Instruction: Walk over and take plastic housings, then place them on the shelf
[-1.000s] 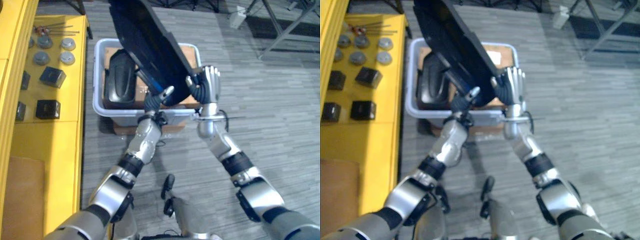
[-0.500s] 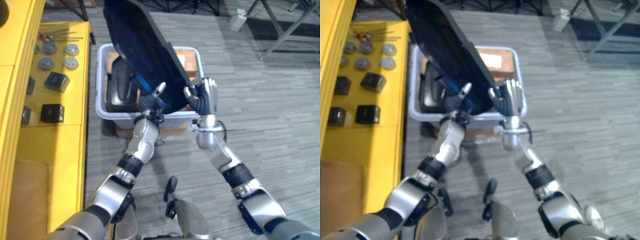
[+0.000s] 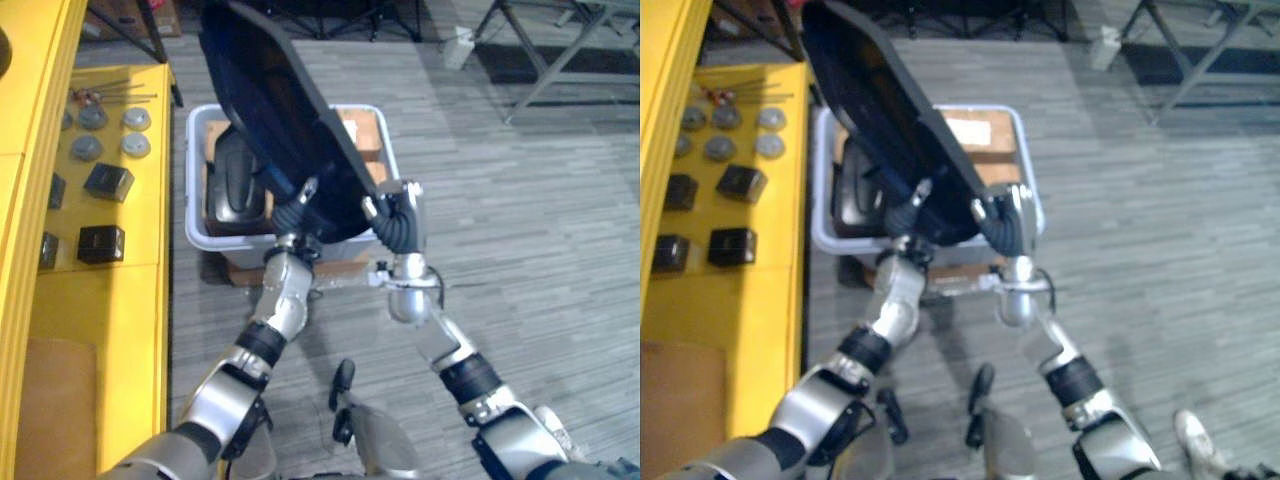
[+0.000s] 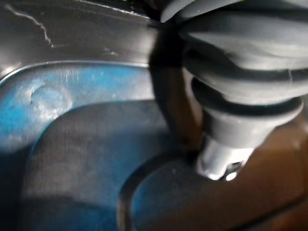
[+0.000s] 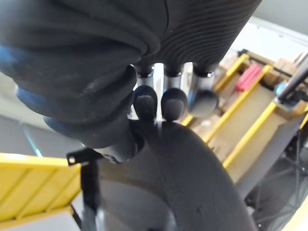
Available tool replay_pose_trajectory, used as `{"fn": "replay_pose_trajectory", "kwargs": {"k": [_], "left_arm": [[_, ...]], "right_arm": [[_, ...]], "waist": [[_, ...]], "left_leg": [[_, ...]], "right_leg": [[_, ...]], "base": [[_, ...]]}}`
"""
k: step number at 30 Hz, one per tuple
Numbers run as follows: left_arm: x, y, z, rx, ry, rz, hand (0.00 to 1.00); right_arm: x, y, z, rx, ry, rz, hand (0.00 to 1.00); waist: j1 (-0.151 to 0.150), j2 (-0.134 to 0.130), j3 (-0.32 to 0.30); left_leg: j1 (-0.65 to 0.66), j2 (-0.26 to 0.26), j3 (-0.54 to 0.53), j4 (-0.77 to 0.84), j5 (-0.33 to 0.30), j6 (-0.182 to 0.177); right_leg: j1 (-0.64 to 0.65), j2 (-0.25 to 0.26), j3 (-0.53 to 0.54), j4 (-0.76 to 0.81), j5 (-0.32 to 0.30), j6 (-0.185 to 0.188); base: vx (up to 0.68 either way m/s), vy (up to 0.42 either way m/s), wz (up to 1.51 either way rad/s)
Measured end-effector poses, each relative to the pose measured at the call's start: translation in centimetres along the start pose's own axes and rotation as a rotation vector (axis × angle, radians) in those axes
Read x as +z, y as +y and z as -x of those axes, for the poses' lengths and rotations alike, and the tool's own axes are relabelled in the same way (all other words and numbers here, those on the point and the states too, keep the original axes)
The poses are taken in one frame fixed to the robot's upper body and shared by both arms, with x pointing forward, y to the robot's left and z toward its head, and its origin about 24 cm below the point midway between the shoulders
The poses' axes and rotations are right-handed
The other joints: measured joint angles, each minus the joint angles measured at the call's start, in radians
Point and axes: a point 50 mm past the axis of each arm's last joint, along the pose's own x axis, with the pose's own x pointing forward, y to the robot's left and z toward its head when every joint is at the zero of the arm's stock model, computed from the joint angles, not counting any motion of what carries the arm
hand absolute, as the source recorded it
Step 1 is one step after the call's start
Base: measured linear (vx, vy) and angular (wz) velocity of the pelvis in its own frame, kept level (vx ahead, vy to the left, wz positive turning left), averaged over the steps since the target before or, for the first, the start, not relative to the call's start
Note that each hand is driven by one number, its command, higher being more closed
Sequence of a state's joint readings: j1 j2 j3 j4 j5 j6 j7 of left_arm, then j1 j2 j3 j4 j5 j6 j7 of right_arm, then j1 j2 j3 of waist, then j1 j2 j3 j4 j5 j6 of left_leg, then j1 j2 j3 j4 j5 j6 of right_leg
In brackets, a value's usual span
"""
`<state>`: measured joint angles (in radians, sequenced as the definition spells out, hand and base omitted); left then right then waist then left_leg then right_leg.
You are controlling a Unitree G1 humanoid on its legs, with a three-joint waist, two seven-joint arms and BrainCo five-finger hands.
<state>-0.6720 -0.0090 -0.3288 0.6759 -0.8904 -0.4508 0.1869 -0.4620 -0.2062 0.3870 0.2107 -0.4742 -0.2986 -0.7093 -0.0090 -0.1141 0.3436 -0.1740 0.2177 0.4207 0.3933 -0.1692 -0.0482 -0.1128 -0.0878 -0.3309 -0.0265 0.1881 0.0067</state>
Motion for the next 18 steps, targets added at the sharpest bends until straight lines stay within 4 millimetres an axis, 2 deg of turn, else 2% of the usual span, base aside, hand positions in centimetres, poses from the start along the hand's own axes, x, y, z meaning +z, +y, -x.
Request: {"fn": "replay_pose_trajectory", "kwargs": {"k": [6, 12, 15, 18], "left_arm": [[-0.2, 0.3, 0.3, -0.003, 0.001, -0.050, 1.00], [-0.2, 0.3, 0.9, 0.027, -0.037, -0.195, 1.00], [-0.2, 0.7, 1.4, 0.086, -0.076, -0.299, 1.00], [0.1, 1.3, 2.2, 0.169, -0.138, -0.399, 1.00]], "right_arm": [[0.1, 0.1, 0.5, -0.002, 0.018, -0.036, 0.00], [-0.3, 0.0, 1.0, -0.014, 0.056, -0.053, 0.00], [-0.7, -0.1, 1.6, -0.017, 0.084, -0.057, 0.00], [0.0, -0.6, 2.0, -0.047, 0.095, -0.113, 0.00]], "waist": [[-0.001, 0.003, -0.005], [-0.001, 0.004, -0.005], [-0.001, 0.013, -0.010], [0.000, 0.030, -0.019]], "left_leg": [[0.003, 0.001, -0.002, -0.001, -0.001, 0.000], [0.003, 0.000, -0.002, -0.002, -0.001, -0.001], [0.007, 0.000, -0.002, -0.004, -0.001, -0.001], [0.023, -0.001, -0.002, -0.009, -0.003, -0.003]], "right_leg": [[0.006, -0.002, -0.001, -0.005, 0.001, 0.001], [0.007, -0.002, -0.002, -0.007, 0.001, 0.002], [0.013, -0.002, -0.003, -0.010, 0.002, 0.003], [0.031, 0.000, -0.003, -0.017, 0.002, 0.003]], "base": [[-0.01, 0.084, 0.01], [0.00, 0.083, 0.00], [0.02, 0.085, 0.01], [0.02, 0.073, 0.00]]}}
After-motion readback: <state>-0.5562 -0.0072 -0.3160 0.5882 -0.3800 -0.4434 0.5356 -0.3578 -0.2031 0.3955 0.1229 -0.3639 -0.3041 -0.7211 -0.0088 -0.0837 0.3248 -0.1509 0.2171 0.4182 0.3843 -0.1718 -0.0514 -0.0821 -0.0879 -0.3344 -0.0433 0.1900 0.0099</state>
